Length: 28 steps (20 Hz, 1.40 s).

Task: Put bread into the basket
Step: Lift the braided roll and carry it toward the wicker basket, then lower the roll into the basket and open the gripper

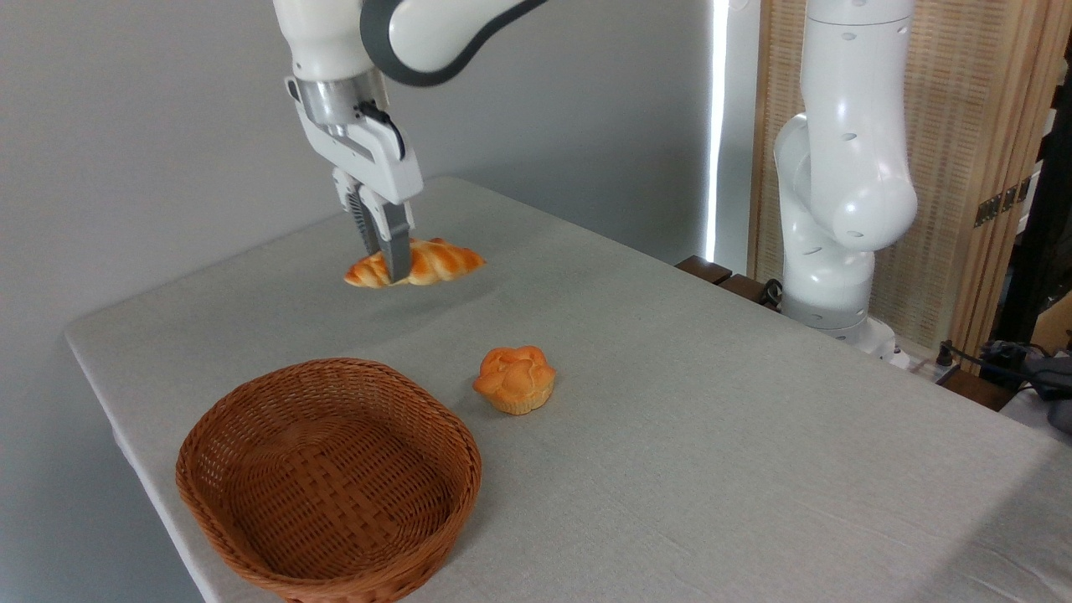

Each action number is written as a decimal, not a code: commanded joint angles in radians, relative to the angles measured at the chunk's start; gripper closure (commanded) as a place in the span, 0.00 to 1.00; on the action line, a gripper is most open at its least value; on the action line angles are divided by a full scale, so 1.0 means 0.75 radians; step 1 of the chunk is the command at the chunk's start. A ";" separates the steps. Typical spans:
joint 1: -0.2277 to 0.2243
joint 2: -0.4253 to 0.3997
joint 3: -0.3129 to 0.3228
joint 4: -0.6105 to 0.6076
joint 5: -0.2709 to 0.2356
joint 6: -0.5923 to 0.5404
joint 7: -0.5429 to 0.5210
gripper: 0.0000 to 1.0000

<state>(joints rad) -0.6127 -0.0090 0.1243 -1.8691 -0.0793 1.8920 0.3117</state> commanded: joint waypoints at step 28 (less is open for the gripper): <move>0.005 0.268 0.346 0.136 0.020 0.605 0.184 0.00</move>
<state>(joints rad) -0.6054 0.1832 0.3664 -1.7787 -0.0695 2.3196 0.4470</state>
